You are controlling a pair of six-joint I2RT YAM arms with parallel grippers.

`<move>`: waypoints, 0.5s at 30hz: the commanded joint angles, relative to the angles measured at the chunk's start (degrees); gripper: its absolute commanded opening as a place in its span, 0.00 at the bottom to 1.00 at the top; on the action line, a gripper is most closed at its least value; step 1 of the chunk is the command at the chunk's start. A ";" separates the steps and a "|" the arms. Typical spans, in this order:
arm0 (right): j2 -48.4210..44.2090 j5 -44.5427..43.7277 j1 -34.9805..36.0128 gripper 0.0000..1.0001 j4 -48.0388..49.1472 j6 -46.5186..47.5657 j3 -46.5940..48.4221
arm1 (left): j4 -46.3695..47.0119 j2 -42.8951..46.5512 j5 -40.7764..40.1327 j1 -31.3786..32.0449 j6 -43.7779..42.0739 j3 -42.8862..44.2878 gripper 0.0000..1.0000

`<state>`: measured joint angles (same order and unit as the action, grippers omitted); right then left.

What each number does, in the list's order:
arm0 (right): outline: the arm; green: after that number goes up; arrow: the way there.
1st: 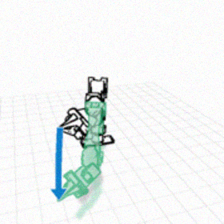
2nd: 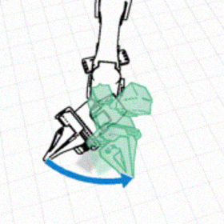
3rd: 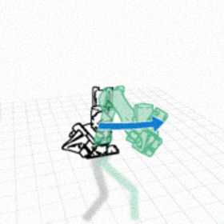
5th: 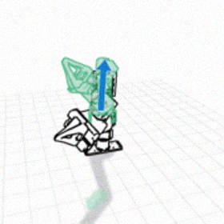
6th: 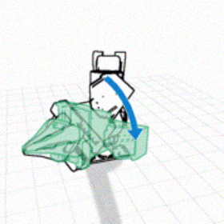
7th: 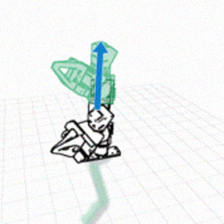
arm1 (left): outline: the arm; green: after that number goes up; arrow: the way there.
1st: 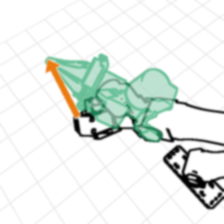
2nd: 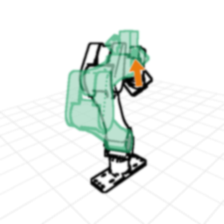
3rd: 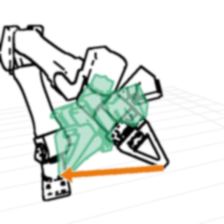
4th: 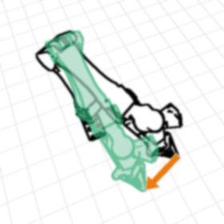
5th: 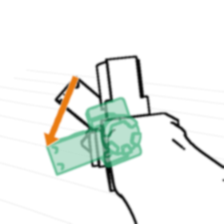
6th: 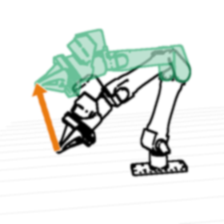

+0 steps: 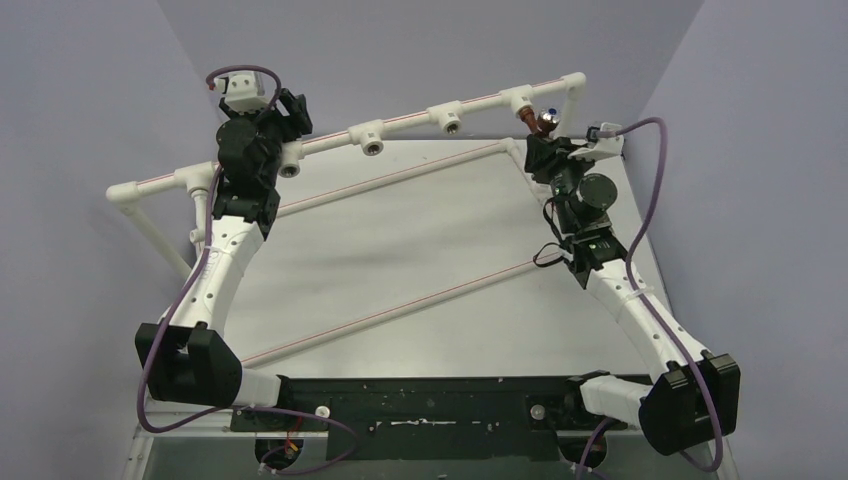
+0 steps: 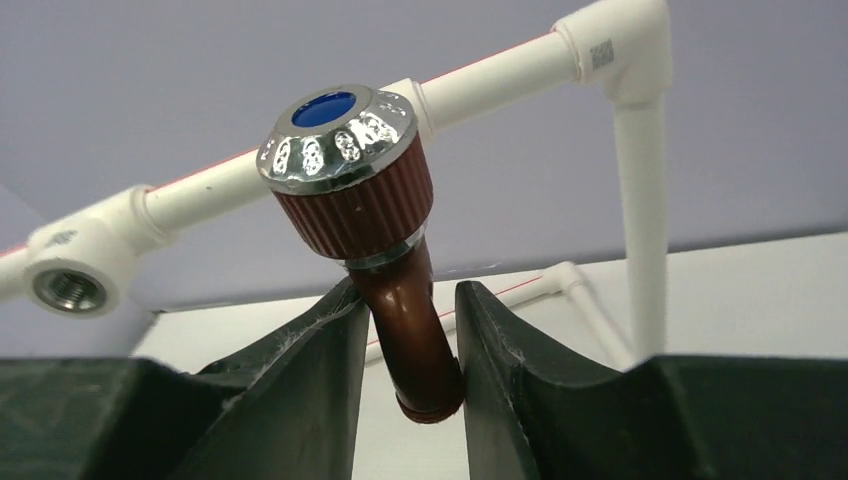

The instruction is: Install the water faucets

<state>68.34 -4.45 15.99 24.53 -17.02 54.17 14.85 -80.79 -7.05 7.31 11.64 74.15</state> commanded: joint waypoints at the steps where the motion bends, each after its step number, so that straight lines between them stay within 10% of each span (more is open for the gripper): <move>1: -3.21 -1.78 -2.29 0.00 8.39 -22.97 -0.54 | -12.93 -4.51 2.83 0.48 -1.53 -3.60 0.66; 15: -3.48 -0.69 -2.81 0.00 8.74 -63.69 -5.28 | -13.13 -4.71 2.83 0.45 -1.53 -3.53 0.67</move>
<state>67.02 -3.68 13.85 27.40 -64.90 49.52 14.70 -80.82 -6.98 7.33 11.70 74.15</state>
